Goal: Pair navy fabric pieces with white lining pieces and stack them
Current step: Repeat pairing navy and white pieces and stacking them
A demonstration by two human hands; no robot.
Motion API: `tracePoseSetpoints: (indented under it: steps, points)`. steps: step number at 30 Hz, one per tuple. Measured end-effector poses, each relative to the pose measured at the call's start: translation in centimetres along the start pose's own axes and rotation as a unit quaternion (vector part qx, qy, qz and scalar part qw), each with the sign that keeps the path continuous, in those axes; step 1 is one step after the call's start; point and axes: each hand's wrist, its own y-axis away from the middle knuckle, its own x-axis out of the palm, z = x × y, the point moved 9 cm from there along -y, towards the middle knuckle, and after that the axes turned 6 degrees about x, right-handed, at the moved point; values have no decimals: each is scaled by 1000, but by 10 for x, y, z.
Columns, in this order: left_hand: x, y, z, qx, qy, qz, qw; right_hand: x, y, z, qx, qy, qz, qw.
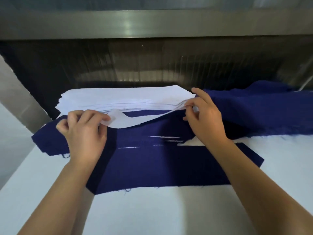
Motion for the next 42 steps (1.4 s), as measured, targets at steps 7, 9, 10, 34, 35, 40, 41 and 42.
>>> tracePoseSetpoints:
  steps: [7,9,10,34,35,40,41,42]
  points:
    - [-9,42,-35,117,42,97,988,-14,56,-25,15,-56,47,997]
    - [-11,50,-40,135,43,112,984,-21,66,-28,2,-42,43,998]
    - [-13,54,-42,141,45,116,982,-26,71,-26,-14,-29,36,999]
    - [-3,71,-11,25,207,206,956,-49,94,-84,124,-76,33,989]
    - [-5,70,-10,27,197,198,960,-51,93,-84,123,-81,25,989]
    - [-14,66,7,-12,157,157,975,-62,90,-93,129,-66,-7,989]
    - [-14,66,10,-22,150,154,976,-63,89,-96,137,-68,-9,988]
    - [-14,67,15,-37,147,152,977,-64,89,-97,142,-67,-11,988]
